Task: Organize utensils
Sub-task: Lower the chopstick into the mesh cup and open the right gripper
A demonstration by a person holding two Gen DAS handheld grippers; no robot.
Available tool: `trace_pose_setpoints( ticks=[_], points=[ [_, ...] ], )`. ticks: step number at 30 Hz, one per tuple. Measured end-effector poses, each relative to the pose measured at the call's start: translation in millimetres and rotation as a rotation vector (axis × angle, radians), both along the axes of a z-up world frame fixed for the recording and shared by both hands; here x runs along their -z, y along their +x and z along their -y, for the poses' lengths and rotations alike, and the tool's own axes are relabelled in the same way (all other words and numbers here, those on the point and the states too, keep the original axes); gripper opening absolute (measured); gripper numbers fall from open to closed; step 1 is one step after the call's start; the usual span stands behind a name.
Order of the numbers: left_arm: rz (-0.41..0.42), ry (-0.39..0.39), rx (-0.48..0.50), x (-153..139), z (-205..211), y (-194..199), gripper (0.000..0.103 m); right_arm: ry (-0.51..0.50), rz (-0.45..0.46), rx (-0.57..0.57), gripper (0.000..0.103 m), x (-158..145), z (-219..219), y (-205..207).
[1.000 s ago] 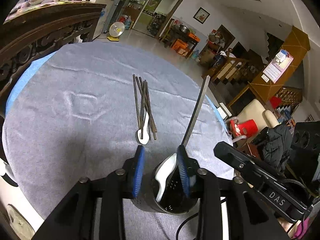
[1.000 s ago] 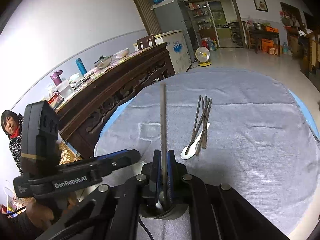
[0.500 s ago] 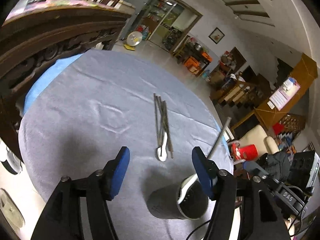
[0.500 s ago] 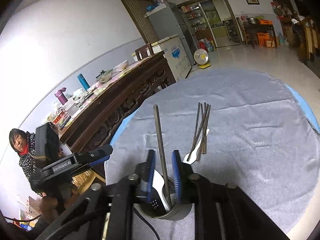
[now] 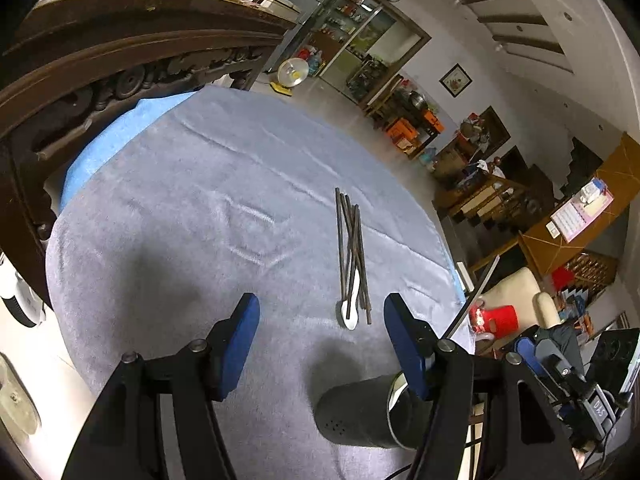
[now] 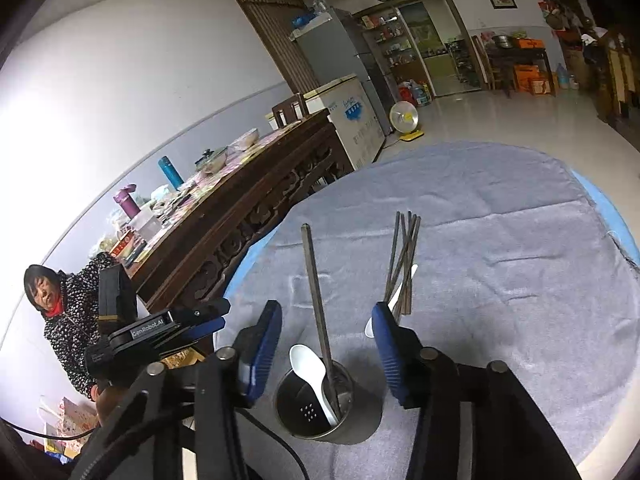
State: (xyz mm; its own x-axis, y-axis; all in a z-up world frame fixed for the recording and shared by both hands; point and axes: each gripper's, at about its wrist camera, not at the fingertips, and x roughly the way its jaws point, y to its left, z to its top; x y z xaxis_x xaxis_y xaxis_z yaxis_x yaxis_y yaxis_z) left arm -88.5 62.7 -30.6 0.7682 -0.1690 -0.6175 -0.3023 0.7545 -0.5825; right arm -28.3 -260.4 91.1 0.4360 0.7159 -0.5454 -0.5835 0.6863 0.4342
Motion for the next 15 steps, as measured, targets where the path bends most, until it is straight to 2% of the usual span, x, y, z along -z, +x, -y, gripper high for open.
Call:
trace_pose_setpoints(
  ticks=[2,6,11,15],
  points=[
    [0.007,0.003,0.006,1,0,-1,0.066,0.007,0.003,-0.008,0.057,1,1,-2],
    [-0.018,-0.018,0.006,4,-5,10,0.066,0.01,-0.015,-0.01,0.057,2,2,1],
    [0.01,0.011,-0.006,-6,-10,12,0.066,0.06,0.038,-0.02,0.057,-20,13,-5],
    [-0.019,-0.007,-0.016,-1,-20,22,0.066,0.089,0.078,-0.01,0.057,-36,26,-10]
  ],
)
